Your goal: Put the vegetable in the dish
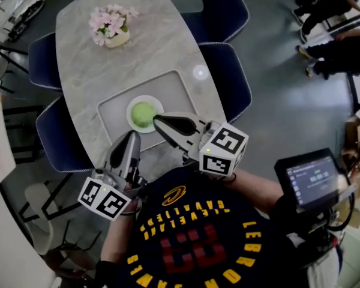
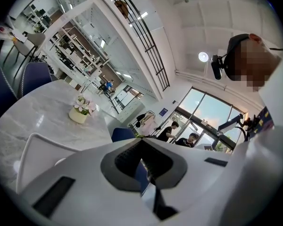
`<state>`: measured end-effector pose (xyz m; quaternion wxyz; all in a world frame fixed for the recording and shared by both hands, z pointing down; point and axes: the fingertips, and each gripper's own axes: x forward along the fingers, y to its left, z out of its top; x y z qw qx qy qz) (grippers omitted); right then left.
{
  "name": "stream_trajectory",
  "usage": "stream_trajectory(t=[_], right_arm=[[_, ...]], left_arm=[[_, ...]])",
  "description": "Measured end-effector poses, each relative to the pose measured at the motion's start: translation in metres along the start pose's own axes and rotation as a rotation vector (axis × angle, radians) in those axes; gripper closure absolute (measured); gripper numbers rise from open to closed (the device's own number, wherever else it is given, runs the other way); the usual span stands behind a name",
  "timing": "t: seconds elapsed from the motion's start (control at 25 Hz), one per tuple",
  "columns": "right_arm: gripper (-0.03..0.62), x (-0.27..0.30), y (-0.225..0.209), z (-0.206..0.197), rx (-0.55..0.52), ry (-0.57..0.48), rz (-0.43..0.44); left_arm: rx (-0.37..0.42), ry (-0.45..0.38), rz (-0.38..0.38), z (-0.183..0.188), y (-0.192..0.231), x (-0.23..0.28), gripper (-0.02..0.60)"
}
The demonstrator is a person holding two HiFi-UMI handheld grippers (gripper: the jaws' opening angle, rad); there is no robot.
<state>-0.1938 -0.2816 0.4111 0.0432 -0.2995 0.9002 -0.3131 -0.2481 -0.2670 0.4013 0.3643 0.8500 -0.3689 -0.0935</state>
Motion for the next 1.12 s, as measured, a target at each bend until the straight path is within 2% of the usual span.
stream_trajectory(t=[0.36,1.12], right_arm=[[0.589,-0.006,0.004,0.007,0.021,0.006,-0.003],[0.589,-0.005,-0.006,0.001,0.065,0.012,-0.028]], left_arm=[[-0.017,-0.002,0.022,0.005,-0.009,-0.003,0.581],[-0.045,0.003,0.030,0.003,-0.001,-0.001,0.581]])
